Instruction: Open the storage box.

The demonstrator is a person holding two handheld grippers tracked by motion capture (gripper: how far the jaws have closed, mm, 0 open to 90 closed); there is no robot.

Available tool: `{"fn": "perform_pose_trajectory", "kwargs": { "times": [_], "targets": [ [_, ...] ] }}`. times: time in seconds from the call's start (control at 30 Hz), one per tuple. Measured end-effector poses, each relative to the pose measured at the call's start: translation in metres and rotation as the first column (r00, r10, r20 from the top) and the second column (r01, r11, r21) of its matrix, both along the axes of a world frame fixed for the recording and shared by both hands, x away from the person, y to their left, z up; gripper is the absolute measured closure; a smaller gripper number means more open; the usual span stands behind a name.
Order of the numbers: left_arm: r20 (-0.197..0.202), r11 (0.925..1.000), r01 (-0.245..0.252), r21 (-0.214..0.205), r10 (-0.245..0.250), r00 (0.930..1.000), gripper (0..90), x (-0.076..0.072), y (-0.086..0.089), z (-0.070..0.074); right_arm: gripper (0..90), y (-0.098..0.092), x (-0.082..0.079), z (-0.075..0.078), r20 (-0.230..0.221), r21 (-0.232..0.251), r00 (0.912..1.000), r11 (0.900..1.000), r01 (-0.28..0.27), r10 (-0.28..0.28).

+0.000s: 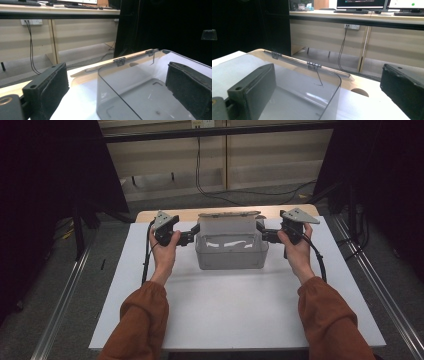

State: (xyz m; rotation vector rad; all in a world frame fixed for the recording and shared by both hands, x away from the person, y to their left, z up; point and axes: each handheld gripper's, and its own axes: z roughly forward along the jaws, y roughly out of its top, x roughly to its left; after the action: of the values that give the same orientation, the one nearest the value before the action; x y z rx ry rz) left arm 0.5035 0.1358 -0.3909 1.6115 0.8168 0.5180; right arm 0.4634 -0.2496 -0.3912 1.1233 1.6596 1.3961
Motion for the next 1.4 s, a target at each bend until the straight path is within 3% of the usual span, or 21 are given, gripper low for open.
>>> {"fn": "perform_pose_trajectory", "kwargs": {
  "times": [0.13,0.27,0.53,0.9,0.97,1.1,1.2,1.4],
  "targets": [
    [0.015,0.9998,-0.018,0.0,0.018,0.9997,3.8,-0.01,0.002,0.002,0.3,-0.003,-0.008,-0.002,-0.005,0.008,1.0,1.0,0.005,-0.005],
    [0.039,0.9997,-0.023,0.004,0.023,0.999,3.5,-0.02,0.004,0.004,0.1,-0.005,-0.017,-0.003,0.007,-0.02,0.9999,0.9998,0.008,-0.008],
    [0.046,0.9998,-0.016,-0.013,0.016,0.9988,4.0,-0.035,0.012,0.004,0.1,-0.011,-0.032,0.0,0.03,-0.028,0.9994,0.9994,0.02,-0.019],
    [0.073,0.9997,-0.018,0.014,0.017,0.9972,3.4,-0.051,0.021,0.003,0.0,-0.014,-0.056,0.0,0.058,-0.035,0.9981,0.9991,0.024,-0.022],
    [0.075,0.9998,-0.018,-0.009,0.019,0.997,3.4,-0.056,0.022,0.002,0.0,-0.014,-0.061,-0.001,0.054,-0.04,0.9982,0.9988,0.029,-0.027],
    [0.081,0.9999,-0.016,0.005,0.015,0.9966,3.4,-0.064,0.025,0.0,0.2,-0.015,-0.07,-0.002,0.066,-0.048,0.9967,0.9976,0.051,-0.047],
    [0.057,0.9994,-0.033,0.007,0.032,0.9978,3.4,-0.074,0.025,-0.002,0.2,-0.017,-0.077,-0.003,0.074,-0.047,0.9958,0.9972,0.058,-0.054],
    [0.083,0.9992,-0.032,0.022,0.03,0.9961,3.4,-0.088,0.03,-0.001,0.0,-0.021,-0.087,-0.005,0.071,-0.052,0.9951,0.9961,0.072,-0.068]
  ]
}}
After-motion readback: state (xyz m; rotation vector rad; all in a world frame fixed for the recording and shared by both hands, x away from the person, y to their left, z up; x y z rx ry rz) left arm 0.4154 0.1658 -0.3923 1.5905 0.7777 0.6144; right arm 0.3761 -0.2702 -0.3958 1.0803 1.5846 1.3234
